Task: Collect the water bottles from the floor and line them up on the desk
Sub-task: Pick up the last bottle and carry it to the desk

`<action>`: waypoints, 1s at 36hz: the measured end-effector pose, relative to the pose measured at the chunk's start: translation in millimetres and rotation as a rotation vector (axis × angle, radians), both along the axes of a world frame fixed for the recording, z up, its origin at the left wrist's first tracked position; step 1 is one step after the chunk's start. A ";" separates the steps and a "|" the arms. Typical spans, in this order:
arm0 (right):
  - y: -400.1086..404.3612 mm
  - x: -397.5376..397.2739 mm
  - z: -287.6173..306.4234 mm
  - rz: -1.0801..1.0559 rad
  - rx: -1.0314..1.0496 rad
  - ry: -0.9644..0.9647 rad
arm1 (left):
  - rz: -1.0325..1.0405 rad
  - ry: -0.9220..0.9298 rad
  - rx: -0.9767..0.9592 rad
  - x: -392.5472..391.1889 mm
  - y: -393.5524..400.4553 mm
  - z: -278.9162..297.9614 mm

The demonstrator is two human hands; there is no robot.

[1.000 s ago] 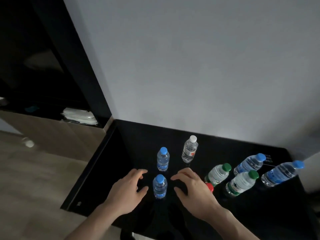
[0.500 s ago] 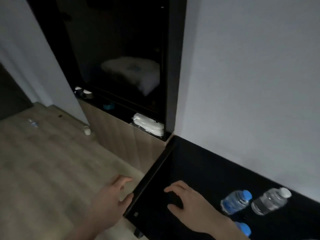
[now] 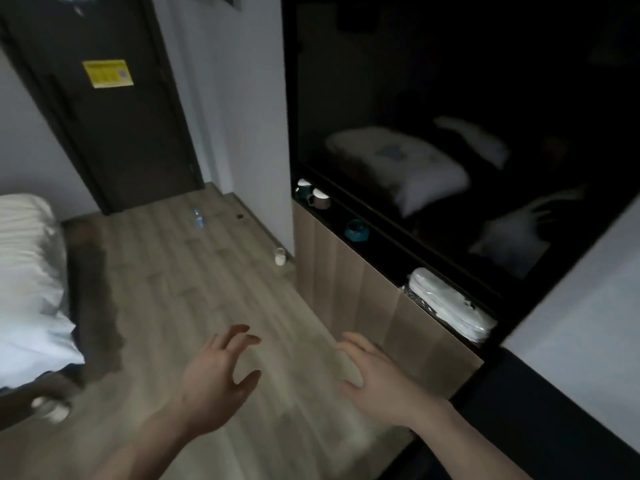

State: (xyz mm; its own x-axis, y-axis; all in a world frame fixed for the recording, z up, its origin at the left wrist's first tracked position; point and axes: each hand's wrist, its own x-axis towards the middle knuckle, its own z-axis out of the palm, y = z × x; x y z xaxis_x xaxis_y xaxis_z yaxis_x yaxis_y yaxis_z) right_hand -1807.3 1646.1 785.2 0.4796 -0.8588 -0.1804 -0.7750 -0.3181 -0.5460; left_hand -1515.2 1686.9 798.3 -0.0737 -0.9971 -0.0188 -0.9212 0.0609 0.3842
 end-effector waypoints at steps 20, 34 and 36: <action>-260.3 167.0 -8.4 0.158 0.043 0.082 | 0.203 -0.035 -0.011 179.1 -219.0 -16.1; -454.0 349.8 -18.1 0.287 0.074 0.216 | 0.367 -0.122 0.102 345.4 -342.5 -34.9; -477.8 383.9 -18.9 0.311 0.067 0.227 | 0.401 -0.097 0.077 375.9 -355.7 -33.7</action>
State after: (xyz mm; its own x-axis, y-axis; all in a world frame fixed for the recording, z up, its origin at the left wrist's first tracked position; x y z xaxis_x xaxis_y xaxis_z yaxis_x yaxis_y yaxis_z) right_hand -1423.5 1168.2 766.3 0.6566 -0.6614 -0.3625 -0.7507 -0.5263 -0.3994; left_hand -1139.4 1331.2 764.6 0.3261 -0.9418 -0.0819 -0.8981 -0.3357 0.2841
